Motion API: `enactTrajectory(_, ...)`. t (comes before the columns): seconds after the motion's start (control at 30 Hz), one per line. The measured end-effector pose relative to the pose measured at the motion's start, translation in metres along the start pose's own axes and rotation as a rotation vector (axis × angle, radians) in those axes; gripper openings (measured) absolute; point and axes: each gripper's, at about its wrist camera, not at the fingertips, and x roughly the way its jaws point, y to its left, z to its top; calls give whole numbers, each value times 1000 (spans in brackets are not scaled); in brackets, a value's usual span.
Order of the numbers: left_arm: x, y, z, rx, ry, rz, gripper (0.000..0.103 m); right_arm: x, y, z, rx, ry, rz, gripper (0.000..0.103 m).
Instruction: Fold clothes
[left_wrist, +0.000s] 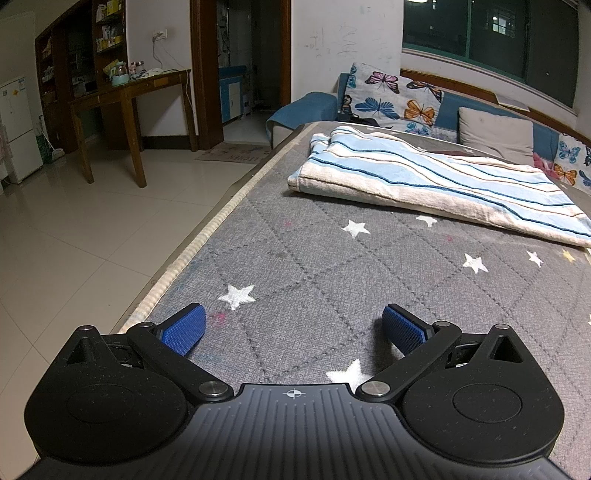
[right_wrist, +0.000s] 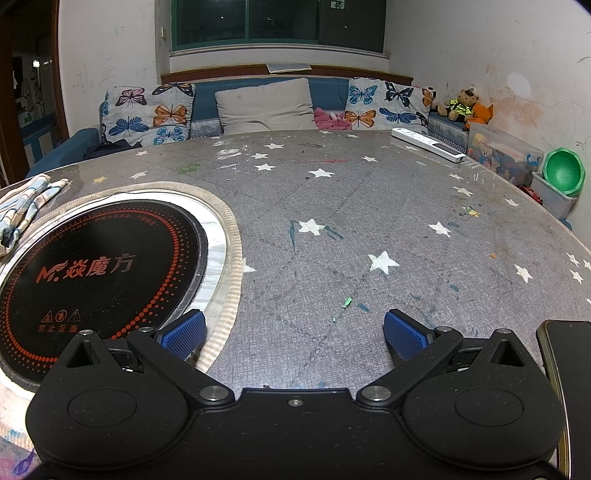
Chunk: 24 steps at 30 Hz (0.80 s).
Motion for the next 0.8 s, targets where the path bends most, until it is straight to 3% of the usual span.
enactTrajectory(0.53,0,0,0,0,0,0,103,8,-21,9,85,-5,-68,103)
enactTrajectory(0.8,0,0,0,0,0,0,103,18,-24,13,69,-3,-56,103)
